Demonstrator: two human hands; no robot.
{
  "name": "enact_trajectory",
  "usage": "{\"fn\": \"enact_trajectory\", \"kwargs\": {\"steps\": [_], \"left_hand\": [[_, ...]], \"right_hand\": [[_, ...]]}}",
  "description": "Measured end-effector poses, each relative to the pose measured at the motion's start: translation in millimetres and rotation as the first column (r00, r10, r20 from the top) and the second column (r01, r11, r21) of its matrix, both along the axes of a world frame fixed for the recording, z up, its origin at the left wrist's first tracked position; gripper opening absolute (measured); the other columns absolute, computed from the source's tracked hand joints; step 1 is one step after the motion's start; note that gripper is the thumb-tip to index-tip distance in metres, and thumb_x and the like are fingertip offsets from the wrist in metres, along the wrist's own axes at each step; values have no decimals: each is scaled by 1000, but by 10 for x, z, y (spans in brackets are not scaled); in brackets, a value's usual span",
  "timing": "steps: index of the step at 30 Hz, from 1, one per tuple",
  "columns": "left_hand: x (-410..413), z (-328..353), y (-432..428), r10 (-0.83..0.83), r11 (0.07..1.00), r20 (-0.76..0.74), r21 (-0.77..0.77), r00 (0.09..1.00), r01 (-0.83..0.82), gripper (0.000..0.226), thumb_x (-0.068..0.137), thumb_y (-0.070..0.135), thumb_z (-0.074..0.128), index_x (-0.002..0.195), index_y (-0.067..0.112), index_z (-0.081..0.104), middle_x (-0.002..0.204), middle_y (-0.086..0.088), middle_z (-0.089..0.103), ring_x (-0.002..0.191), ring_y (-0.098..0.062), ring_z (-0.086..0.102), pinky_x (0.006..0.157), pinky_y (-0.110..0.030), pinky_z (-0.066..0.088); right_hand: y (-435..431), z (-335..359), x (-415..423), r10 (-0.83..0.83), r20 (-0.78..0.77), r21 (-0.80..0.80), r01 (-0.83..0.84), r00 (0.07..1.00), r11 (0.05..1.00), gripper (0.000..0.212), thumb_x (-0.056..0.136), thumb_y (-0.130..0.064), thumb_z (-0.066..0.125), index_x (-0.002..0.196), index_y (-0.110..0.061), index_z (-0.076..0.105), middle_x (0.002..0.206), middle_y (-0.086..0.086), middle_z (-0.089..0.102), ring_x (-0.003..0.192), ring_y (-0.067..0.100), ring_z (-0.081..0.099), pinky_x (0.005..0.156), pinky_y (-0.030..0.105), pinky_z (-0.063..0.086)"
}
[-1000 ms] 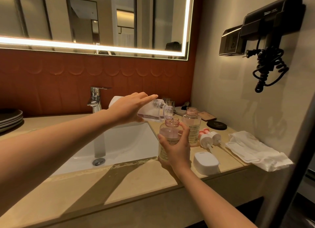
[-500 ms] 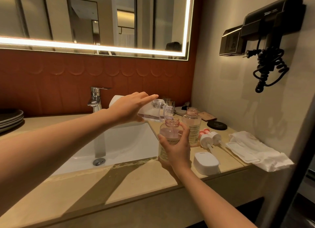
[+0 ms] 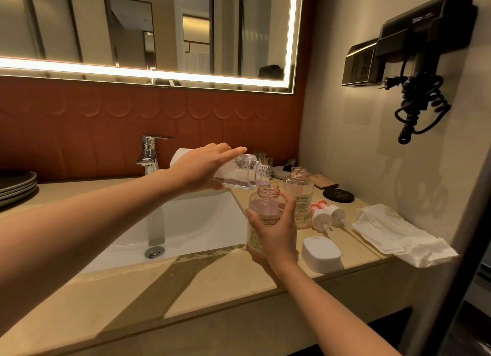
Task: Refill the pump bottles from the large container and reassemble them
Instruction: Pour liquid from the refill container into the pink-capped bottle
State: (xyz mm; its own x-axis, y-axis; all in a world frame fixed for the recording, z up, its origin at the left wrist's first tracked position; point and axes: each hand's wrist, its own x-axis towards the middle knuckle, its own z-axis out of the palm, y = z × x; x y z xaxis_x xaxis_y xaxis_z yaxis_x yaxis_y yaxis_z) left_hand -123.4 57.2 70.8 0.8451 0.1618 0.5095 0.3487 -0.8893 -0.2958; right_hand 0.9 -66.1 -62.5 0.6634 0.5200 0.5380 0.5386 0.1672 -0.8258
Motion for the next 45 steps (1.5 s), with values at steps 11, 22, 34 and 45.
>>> {"fn": "enact_trajectory", "kwargs": {"steps": [11,22,34,45], "left_hand": [[8,-1,25,11,1000,-9,27,1000,-11,90,79,26,71,148,24,14,134,-4,45,113,-19,47,87,-24,43],[12,3,8,11,1000,-4,14,1000,-10,88,79,25,71,148,24,16,136,-5,45,115,-19,46,88,-25,44],[23,7,33,15,1000,-13,16,1000,-15,89,79,27,71,148,24,14,136,-4,45,115,-18,46,90,-25,43],[16,6,32,12,1000,-14,17,1000,-11,90,79,26,72,148,24,15,135,-5,46,113,-18,46,88,-25,43]], "right_hand": [[-15,14,-9,11,-8,12,-11,1000,1000,75,76,-44,71,132,-36,23,138,1,44,119,19,49,76,18,45],[-14,6,-7,18,-18,7,-17,1000,1000,75,76,-44,71,132,-36,22,138,0,43,119,18,49,73,15,42],[-24,17,-11,20,-17,4,-20,1000,1000,75,77,-43,70,134,-33,22,139,1,42,119,18,48,68,7,39],[-9,-4,-5,3,-7,4,-3,1000,1000,76,76,-47,70,132,-38,20,139,0,42,120,19,49,80,23,48]]}}
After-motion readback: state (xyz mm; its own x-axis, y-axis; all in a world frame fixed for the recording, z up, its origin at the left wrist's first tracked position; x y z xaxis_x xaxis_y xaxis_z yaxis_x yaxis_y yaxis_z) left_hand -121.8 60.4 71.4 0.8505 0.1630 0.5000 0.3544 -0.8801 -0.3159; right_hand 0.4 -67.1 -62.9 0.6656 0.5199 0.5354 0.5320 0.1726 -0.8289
